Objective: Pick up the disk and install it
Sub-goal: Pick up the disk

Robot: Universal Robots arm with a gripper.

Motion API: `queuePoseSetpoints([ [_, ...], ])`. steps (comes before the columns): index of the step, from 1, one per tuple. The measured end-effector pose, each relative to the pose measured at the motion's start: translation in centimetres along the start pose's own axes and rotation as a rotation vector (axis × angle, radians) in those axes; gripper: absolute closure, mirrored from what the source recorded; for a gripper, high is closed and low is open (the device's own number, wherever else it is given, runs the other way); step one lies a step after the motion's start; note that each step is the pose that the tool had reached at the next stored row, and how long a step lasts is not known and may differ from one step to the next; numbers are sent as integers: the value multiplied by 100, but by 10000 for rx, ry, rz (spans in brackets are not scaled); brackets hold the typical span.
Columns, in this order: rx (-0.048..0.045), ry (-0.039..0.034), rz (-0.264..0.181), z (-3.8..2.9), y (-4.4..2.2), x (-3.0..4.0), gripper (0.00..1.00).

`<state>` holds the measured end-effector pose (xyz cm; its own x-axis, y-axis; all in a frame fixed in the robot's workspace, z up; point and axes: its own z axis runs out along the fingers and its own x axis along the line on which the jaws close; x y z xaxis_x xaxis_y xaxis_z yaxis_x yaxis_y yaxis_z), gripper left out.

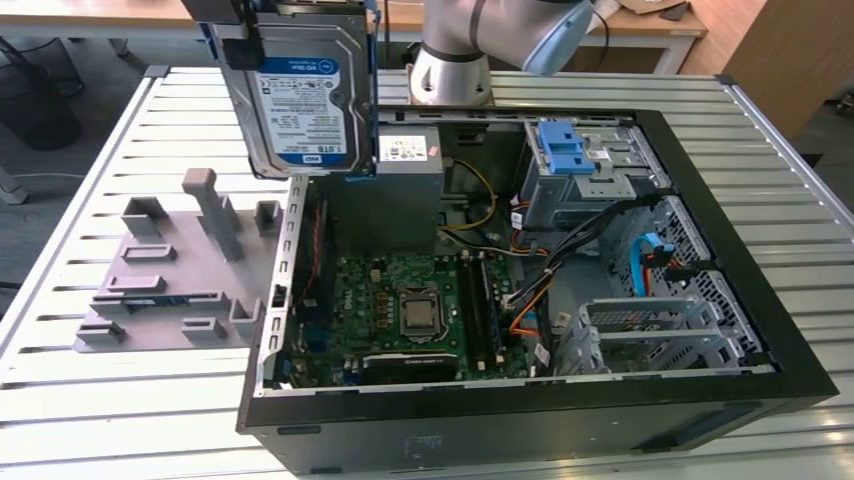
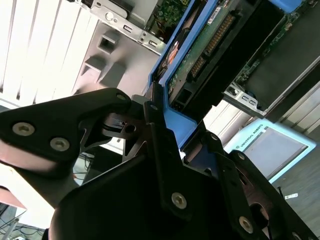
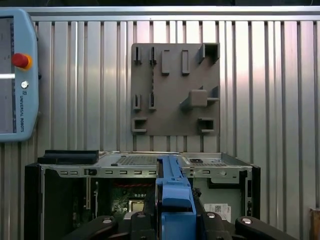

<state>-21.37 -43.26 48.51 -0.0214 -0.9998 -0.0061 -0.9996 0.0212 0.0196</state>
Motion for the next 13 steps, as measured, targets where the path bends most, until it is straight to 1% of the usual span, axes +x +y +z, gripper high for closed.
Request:
queuePoseSetpoints([
  [3,-5,1,0,-1,-42,18,64],
  [4,-7,0,0,-2,-68,30,64],
  [10,-15,0,1,-4,-149,63,64],
  [11,-18,1,1,-4,-180,74,64],
  [13,-20,1,1,-5,-210,84,64],
])
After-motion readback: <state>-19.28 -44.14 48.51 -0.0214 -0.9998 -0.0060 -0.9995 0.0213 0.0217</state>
